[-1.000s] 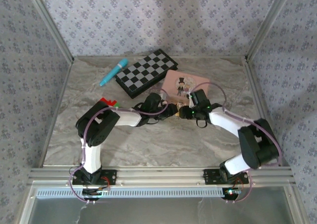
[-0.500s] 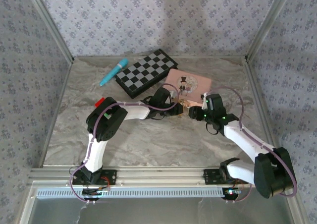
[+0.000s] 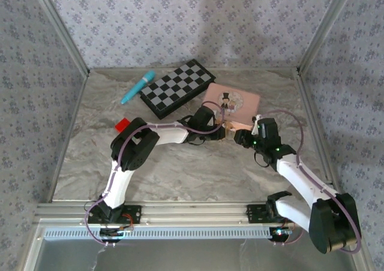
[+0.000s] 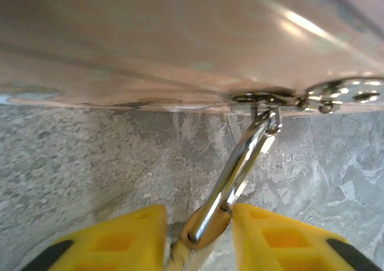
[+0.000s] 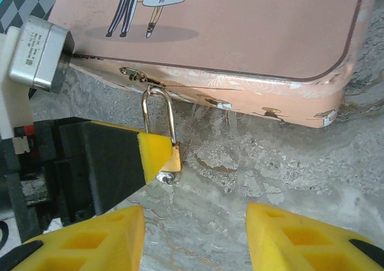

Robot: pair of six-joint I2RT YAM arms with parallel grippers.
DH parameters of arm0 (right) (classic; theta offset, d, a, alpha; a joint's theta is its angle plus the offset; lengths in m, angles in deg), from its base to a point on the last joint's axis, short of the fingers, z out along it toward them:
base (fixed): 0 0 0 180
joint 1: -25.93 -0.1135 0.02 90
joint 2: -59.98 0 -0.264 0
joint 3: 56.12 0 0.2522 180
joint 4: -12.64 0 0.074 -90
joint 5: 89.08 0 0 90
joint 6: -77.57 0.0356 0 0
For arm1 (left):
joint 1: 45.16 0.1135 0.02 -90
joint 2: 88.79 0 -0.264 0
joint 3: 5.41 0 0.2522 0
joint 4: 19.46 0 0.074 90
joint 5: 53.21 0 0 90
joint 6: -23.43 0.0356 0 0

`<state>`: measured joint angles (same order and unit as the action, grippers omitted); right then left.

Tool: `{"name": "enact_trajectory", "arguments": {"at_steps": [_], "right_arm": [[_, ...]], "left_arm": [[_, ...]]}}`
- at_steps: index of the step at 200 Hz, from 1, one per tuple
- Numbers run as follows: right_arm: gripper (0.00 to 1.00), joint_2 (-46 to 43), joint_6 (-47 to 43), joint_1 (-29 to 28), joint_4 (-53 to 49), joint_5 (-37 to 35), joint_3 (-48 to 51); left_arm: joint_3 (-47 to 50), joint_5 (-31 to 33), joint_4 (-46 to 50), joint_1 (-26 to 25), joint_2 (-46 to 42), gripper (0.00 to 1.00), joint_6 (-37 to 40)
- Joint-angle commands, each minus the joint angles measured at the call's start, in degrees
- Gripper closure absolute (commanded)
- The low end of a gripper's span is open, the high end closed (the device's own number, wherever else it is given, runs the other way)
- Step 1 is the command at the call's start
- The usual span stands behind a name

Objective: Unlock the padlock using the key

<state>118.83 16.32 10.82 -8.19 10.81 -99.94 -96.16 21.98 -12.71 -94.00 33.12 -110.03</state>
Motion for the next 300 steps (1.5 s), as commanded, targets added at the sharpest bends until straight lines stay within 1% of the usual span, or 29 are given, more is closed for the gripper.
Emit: {"name": "enact_trajectory", "arguments": {"at_steps": [1, 12, 19, 51, 74, 82, 106, 126, 139, 150, 164, 193, 225, 253, 269, 300], "right_arm": [[0.51, -1.8, 1.4, 0.9, 0.3, -0.2, 0.9], [0.51, -2.4, 1.5, 1.3, 0.3, 0.0, 1.4], [0.51, -2.7, 1.6, 1.6, 0.4, 0.0, 1.7], [0.51, -2.7, 3.5, 2.1, 2.0, 1.3, 3.8], [0.51, -2.5, 6.2, 2.1, 5.6, 4.2, 6.7], [0.51, -2.3, 7.7, 2.0, 7.2, 5.4, 7.8], [0.51, -0.5, 13.9, 2.1, 15.9, 10.3, 11.6], [0.52, 2.1, 18.3, 2.1, 23.1, 12.5, 14.0], [0.53, 4.5, 20.8, 2.4, 28.7, 14.3, 15.0], [0.54, 6.8, 23.2, 3.2, 32.9, 15.7, 15.4], [0.57, 11.1, 26.2, 4.9, 40.8, 18.0, 16.3], [0.63, 22.3, 32.4, 7.9, 56.8, 22.9, 16.0], [0.66, 33.9, 38.6, 7.4, 74.3, 25.6, 15.8], [0.67, 41.5, 42.8, 6.4, 86.8, 25.1, 17.4], [0.67, 42.9, 43.2, 5.9, 87.0, 24.6, 17.7], [0.67, 40.2, 42.7, 5.2, 86.7, 22.2, 19.2]], "left_arm": [[-1.1, 1.0, 5.8, -1.0, 3.3, 0.78, -0.8], [-1.0, 0.7, 5.4, -1.0, 3.4, 0.86, -1.4], [-0.8, 0.5, 4.8, -0.9, 3.3, 0.89, -1.9], [0.5, -1.8, -0.1, 0.0, 2.9, 1.00, -6.8], [2.8, -4.9, -7.3, 0.9, 2.2, 1.00, -13.9], [3.9, -6.0, -10.9, 1.3, 1.9, 1.00, -17.6], [7.5, -7.3, -21.6, 1.9, 1.1, 1.00, -27.1], [9.1, -7.5, -27.6, 1.8, 1.0, 1.00, -32.1], [9.5, -7.5, -29.9, 1.8, 1.2, 1.00, -34.6], [9.9, -7.4, -31.8, 1.8, 1.3, 1.00, -35.9], [10.2, -7.3, -32.8, 1.8, 1.3, 1.00, -36.8], [10.8, -7.2, -34.4, 1.8, 1.3, 1.00, -38.2], [11.2, -7.0, -35.3, 1.9, 1.0, 1.00, -38.8], [11.6, -6.7, -35.9, 1.8, 0.8, 1.00, -39.2], [11.9, -6.3, -35.9, 1.8, 0.6, 1.00, -39.2], [12.3, -5.7, -35.7, 1.8, 0.6, 1.00, -39.2]]}}
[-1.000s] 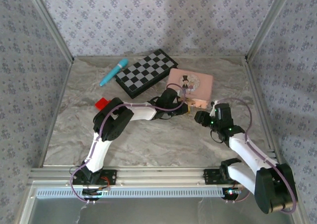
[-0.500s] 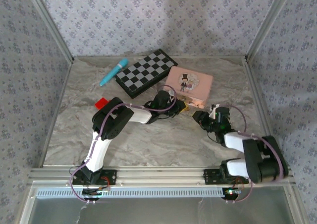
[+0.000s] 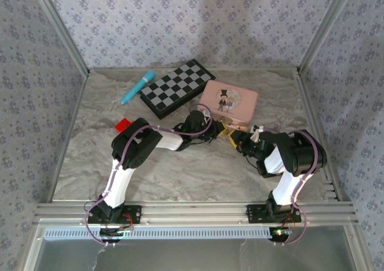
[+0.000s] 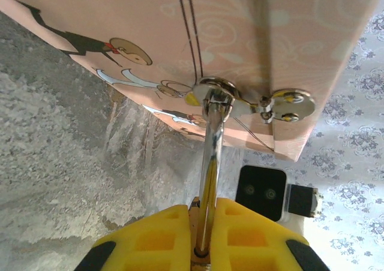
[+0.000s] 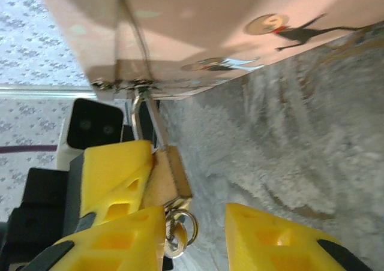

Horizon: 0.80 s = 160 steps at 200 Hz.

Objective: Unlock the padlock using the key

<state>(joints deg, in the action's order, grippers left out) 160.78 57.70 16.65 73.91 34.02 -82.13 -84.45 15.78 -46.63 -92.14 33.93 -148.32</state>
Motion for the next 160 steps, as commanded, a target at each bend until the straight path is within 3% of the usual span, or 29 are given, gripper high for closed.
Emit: {"name": "enact_trajectory", "arguments": {"at_steps": [1, 21, 79, 135, 160], "right_arm": [[0.67, -1.9, 1.3, -0.7, 4.5, -1.1, 1.4], [0.68, -3.3, 1.2, -1.4, 2.2, -0.9, 0.9], [0.89, 2.1, 4.3, -2.8, 4.8, -2.5, -0.6], [0.84, -0.2, 7.3, -2.2, 4.8, -4.8, -1.1], [0.91, -0.1, 10.6, -2.2, 4.8, -5.6, -1.7]], "left_arm": [[0.6, 0.5, -1.8, 0.0, -0.2, 1.00, -0.9], [0.7, 0.9, -2.0, 0.0, -0.1, 1.00, -1.2], [1.1, 1.1, -2.9, -0.1, -1.1, 1.00, -1.8], [2.8, 1.8, -8.6, -0.5, -0.9, 1.00, -3.9], [3.0, 1.8, -12.0, -0.5, -0.4, 1.00, -4.0]]}}
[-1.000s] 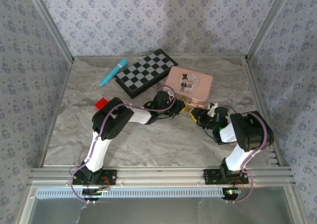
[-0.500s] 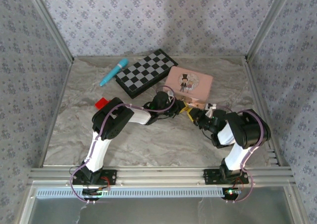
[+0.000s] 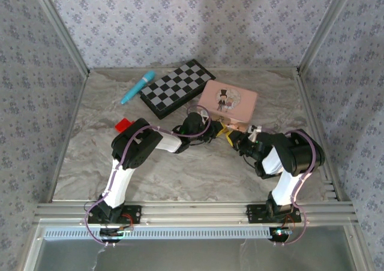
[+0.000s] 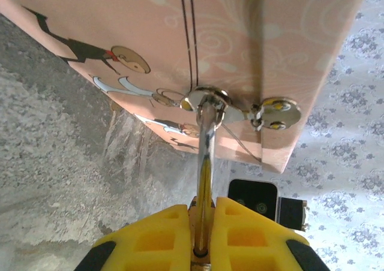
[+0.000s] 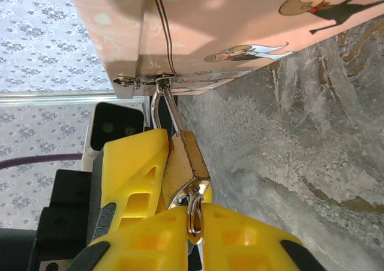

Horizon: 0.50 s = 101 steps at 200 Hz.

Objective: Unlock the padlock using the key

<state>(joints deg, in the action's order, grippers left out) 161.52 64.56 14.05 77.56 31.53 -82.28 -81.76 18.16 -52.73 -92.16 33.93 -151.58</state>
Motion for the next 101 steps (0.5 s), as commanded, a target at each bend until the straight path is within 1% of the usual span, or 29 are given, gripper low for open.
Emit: {"name": "enact_trajectory", "arguments": {"at_steps": [1, 10, 15, 41, 77, 101], "right_arm": [[0.92, -0.9, 3.9, 0.4, 1.1, -3.2, -1.6], [0.96, -1.7, 5.2, 0.5, 1.1, -3.5, -1.6], [1.00, -2.1, 6.3, 0.8, 1.1, -3.8, -1.6], [1.00, -4.8, 13.8, 1.5, 1.1, -4.2, -2.2], [1.00, -8.8, 28.8, 1.7, 1.0, -5.2, -4.4], [1.00, -10.0, 39.3, 1.1, 1.2, -7.4, -6.5]], "left_arm": [[0.4, -0.6, -6.0, -0.5, -0.3, 1.00, -0.8], [0.8, -0.5, -7.6, -0.6, -0.1, 1.00, -0.6], [1.0, -0.4, -8.8, -0.6, 0.1, 1.00, -0.6], [1.6, -0.6, -17.5, -0.6, 2.6, 1.00, -0.5], [1.1, -0.5, -33.3, -0.8, 8.1, 1.00, 2.3], [-1.0, -1.9, -33.6, -0.9, 9.8, 1.00, 5.3]]}}
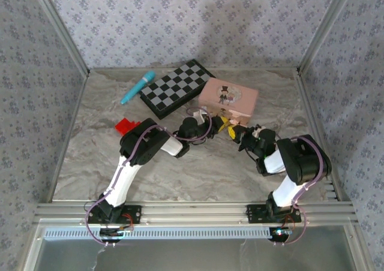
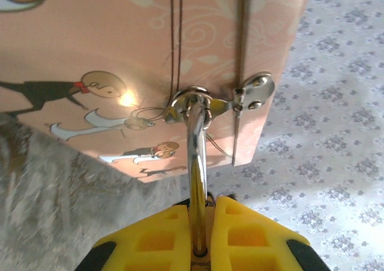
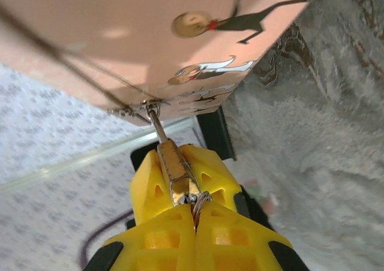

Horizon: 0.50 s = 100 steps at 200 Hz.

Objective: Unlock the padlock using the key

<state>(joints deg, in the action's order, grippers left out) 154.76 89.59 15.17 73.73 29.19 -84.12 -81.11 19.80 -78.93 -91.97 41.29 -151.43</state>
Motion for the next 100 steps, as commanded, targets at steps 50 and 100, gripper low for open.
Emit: {"name": "enact_trajectory", "arguments": {"at_steps": [50, 100], "right_arm": [[1.00, -7.4, 26.3, -2.3, 5.0, -12.1, -11.9], [1.00, -9.4, 27.8, -5.0, 5.0, -18.2, -13.4]], "left_arm": [[-6.6, -3.6, -7.5, -1.9, 4.1, 1.00, 7.4], [-12.2, -3.5, -7.5, -2.8, 7.2, 1.00, 7.9]]}}
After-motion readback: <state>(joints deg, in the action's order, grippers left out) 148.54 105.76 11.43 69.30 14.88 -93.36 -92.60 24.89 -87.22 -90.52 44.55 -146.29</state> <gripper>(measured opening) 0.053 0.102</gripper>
